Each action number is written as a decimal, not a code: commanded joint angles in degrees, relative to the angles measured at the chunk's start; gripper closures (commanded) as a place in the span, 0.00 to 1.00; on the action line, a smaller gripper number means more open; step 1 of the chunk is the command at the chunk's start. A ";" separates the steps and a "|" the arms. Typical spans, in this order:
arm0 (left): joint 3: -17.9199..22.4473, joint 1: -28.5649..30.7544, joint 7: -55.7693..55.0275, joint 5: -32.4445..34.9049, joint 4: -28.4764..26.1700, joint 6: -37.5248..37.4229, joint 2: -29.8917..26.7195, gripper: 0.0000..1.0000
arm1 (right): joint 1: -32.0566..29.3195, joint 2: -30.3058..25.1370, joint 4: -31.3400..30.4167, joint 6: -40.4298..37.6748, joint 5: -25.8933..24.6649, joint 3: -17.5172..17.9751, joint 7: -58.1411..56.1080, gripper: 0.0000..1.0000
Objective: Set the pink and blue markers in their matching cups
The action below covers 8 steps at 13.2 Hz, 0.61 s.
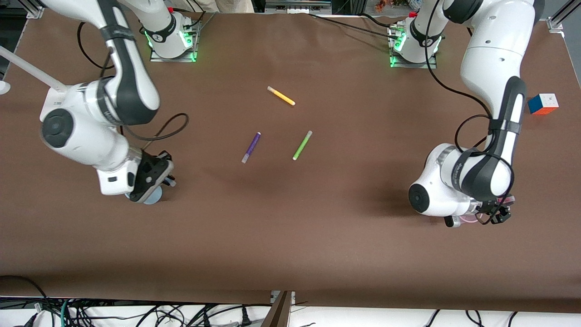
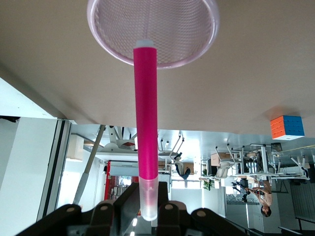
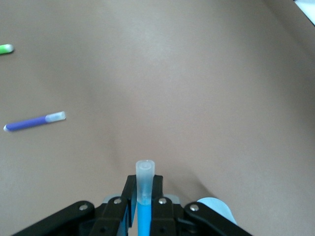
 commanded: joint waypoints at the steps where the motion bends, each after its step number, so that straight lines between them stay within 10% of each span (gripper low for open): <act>1: 0.40 -0.60 -0.55 1.73 0.69 -0.41 0.48 0.67 | -4.19 -1.05 -0.86 -2.39 6.86 0.35 -11.10 0.99; 2: 0.40 -0.25 -0.28 0.77 0.78 -0.33 0.40 0.01 | -5.86 -0.87 -0.77 -2.92 9.15 0.35 -16.10 0.99; 8: -0.39 0.02 2.53 -6.68 2.70 -0.50 -1.80 0.00 | -14.39 0.53 -0.77 -8.63 22.60 0.52 -41.86 0.99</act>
